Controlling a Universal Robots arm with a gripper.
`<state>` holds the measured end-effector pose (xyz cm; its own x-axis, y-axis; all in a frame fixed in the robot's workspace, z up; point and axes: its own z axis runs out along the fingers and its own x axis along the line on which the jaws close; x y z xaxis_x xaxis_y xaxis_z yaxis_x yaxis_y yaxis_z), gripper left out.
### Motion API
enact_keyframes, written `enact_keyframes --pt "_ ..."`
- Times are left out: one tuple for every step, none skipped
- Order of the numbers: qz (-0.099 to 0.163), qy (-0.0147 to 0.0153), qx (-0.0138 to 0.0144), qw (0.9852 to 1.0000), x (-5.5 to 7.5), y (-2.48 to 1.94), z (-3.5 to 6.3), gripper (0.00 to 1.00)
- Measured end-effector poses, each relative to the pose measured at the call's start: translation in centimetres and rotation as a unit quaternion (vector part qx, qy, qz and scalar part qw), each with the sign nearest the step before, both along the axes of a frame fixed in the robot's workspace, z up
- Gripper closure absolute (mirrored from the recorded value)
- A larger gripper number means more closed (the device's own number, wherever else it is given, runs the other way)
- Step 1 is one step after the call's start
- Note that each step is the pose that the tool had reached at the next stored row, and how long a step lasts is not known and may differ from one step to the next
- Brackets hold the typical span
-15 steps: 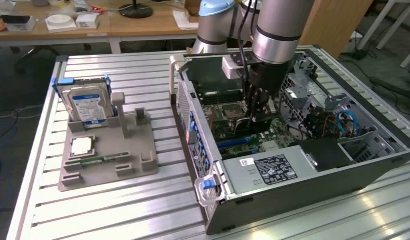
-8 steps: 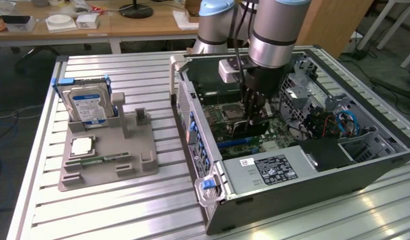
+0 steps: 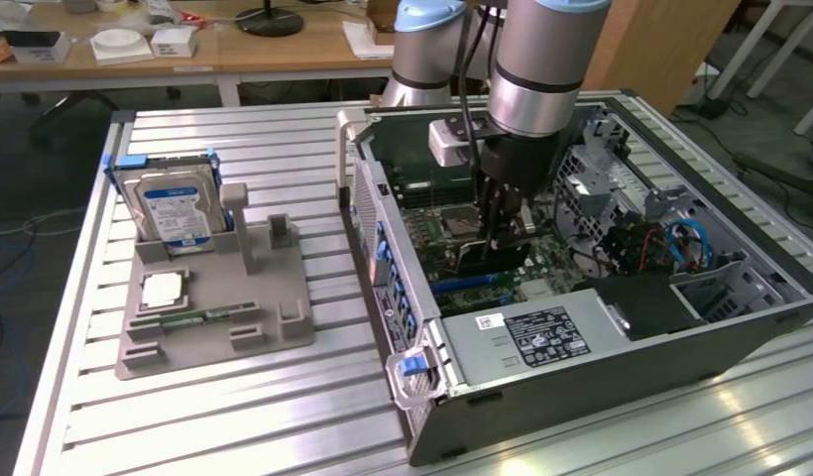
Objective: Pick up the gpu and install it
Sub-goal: 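Insert the gpu into the slot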
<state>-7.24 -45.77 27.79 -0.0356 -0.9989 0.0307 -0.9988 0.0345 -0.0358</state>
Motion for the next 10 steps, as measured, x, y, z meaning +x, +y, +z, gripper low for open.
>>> enact_keyframes --pt "0.0 0.0 0.0 1.0 0.0 0.0 0.0 0.75" --pt "0.0 -0.0001 0.0 1.0 -0.01 0.0 -0.01 0.75" --pt "0.0 0.0 0.0 1.0 -0.01 0.0 0.0 0.75" --pt "0.0 0.0 0.0 1.0 -0.01 0.0 0.0 0.75" --pt "0.0 0.0 0.0001 1.0 -0.01 0.0 -0.01 0.75" --pt "0.0 0.0 0.0001 1.0 0.02 0.0 -0.01 0.75" --pt "0.0 0.0 0.0001 1.0 0.06 0.0 -0.02 0.75" --pt "0.0 -0.0001 0.0001 1.0 0.12 0.0 -0.02 0.75" --pt "0.0 -0.0001 0.0001 1.0 0.23 0.0 -0.02 0.75" --pt "0.0 -0.0001 0.0001 1.0 0.36 0.0 -0.02 0.75"
